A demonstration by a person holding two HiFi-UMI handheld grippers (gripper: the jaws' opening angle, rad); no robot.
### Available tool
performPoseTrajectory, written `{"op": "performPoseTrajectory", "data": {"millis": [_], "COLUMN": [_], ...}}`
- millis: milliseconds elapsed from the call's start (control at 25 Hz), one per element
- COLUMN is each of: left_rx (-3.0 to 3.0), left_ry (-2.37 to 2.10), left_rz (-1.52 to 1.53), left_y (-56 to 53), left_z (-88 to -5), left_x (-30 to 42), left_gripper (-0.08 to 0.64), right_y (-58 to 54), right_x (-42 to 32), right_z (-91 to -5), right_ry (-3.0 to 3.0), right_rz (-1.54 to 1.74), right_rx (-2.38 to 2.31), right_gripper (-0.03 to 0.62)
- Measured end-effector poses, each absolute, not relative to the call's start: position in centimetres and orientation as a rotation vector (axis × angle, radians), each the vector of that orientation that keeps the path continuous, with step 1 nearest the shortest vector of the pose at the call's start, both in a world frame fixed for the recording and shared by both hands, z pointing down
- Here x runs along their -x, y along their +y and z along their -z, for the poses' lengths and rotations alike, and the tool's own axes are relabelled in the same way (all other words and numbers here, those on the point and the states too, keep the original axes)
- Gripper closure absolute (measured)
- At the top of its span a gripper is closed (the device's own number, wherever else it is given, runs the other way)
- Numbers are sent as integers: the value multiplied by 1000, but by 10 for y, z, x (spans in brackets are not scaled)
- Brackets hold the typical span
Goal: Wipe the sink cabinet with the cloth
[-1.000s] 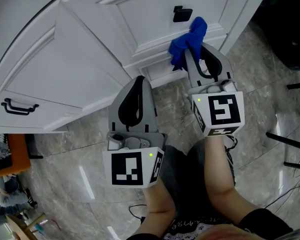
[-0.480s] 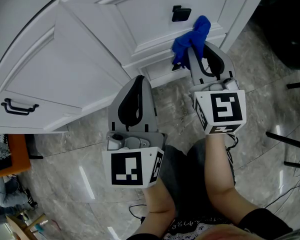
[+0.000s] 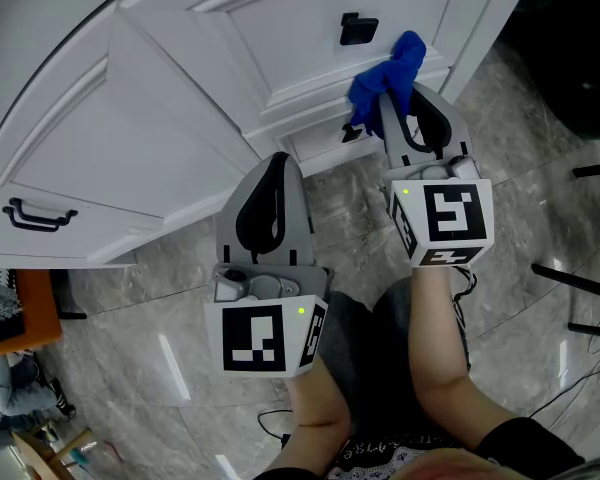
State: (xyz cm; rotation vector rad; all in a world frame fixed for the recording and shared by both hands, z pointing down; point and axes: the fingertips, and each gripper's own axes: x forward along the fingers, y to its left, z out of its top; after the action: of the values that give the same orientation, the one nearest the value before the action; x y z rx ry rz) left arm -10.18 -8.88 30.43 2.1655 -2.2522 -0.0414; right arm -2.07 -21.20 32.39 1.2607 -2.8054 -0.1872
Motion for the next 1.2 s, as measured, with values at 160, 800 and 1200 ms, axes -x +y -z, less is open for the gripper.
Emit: {"op": "performPoseTrajectory", "data": {"millis": [160, 800, 1200], "left_rx": [-2163, -2168, -2173], "left_ry": [-2253, -2250, -2245], "left_rz": [38, 31, 26], "left_y": [-89, -90, -92], "left_z": [-304, -305, -306], "left_x": [102, 100, 98], "left_gripper": [555, 555, 555], "right_y": [-213, -222, -227], "right_x": [19, 7, 0], "right_z": [-324, -324, -323], "right_ry": [-2804, -2783, -2774], "right_rz": [181, 149, 140], "right_rx": [-1271, -1335, -1367], "right_gripper": [512, 511, 512]}}
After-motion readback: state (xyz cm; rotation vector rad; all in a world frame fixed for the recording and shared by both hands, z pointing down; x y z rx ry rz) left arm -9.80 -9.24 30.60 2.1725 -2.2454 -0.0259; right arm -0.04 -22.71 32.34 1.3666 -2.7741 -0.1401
